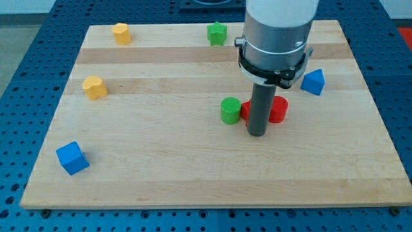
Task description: Move your arm to the top centre
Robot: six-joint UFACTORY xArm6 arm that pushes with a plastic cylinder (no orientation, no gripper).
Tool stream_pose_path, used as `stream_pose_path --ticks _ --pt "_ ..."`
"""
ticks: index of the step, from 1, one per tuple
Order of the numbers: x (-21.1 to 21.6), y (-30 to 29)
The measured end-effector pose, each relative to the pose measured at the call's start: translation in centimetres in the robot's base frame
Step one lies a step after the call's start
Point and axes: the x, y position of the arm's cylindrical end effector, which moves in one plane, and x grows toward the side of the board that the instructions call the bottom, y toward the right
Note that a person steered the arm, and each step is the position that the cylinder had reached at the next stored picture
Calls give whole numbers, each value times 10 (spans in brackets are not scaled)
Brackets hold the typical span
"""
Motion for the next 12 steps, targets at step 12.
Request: stream_pose_path --ticks 12 --pt "-215 8"
